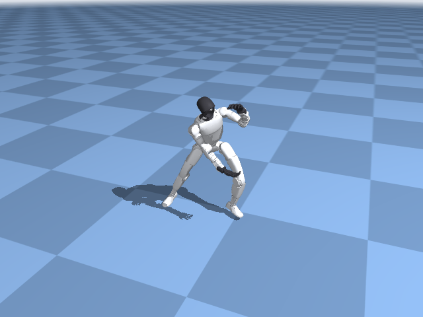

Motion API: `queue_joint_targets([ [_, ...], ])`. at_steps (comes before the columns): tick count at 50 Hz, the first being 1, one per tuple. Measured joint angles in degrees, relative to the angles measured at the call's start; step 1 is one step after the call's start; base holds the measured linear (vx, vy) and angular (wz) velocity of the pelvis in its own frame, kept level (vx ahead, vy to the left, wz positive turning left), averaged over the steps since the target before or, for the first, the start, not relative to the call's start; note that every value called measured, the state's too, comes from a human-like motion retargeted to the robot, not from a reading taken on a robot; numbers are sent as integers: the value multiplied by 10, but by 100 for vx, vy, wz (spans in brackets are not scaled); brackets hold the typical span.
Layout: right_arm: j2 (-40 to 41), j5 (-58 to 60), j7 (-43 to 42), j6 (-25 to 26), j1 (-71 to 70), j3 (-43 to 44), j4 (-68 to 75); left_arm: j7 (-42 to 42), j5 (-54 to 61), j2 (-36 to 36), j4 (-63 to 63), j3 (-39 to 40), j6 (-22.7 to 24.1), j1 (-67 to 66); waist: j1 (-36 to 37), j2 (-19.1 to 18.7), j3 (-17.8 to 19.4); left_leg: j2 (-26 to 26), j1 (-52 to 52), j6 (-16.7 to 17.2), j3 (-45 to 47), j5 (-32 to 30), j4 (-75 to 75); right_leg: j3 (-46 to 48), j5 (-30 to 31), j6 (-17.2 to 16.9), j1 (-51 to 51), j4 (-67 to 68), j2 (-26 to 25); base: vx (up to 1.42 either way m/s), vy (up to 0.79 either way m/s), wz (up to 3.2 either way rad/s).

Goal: Kungfu

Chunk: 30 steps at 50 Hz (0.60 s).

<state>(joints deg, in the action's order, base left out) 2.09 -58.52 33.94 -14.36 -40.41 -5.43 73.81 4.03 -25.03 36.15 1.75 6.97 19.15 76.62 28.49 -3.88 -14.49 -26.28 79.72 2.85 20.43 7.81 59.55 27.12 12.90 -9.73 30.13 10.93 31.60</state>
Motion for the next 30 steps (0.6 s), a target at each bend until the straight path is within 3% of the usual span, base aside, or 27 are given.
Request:
queue_joint_targets([
  [4, 16, 111, 6, -8, -61, 12, -53, -36, -81, 27, -30, 22, -26, -25, 15, 17, 25, 14, -2, -9, -8, -2, 1, 29, 14, 35, -34, -17, -7, 6, -7, 45],
  [8, 23, 52, -2, -17, -75, -36, -90, -80, -102, 51, -39, 68, -18, -110, -11, 24, 30, 9, -1, -6, -20, -6, -17, 27, 25, 63, -23, -8, -17, -2, -13, -11],
  [12, 12, 18, -3, -15, -54, -58, -135, -71, -58, 48, -28, 135, -6, -229, -27, 26, 38, -6, -26, 10, -20, -18, -48, 25, 20, 71, -11, 4, -22, -9, -17, -33],
  [19, -48, 54, -38, 4, -23, -91, -271, -58, -39, 10, 48, 327, -5, -484, -91, 24, 39, -34, -101, 60, -5, -45, -130, 21, -23, 24, 8, 24, -28, -20, -31, -39],
  [25, -179, 106, -67, 43, 1, -104, -428, -32, -28, -76, 204, 438, -32, -669, -138, 27, 15, -54, -212, 121, 30, -102, -246, -6, -94, -9, 58, 91, -25, -22, -49, -56],
  [30, -298, 97, -106, 51, 15, -101, -566, -7, 87, -152, 444, 454, -56, -744, -247, 51, -19, 28, -316, 121, 104, -218, -432, -101, -159, -38, 176, 214, 32, -38, -53, 43],
])
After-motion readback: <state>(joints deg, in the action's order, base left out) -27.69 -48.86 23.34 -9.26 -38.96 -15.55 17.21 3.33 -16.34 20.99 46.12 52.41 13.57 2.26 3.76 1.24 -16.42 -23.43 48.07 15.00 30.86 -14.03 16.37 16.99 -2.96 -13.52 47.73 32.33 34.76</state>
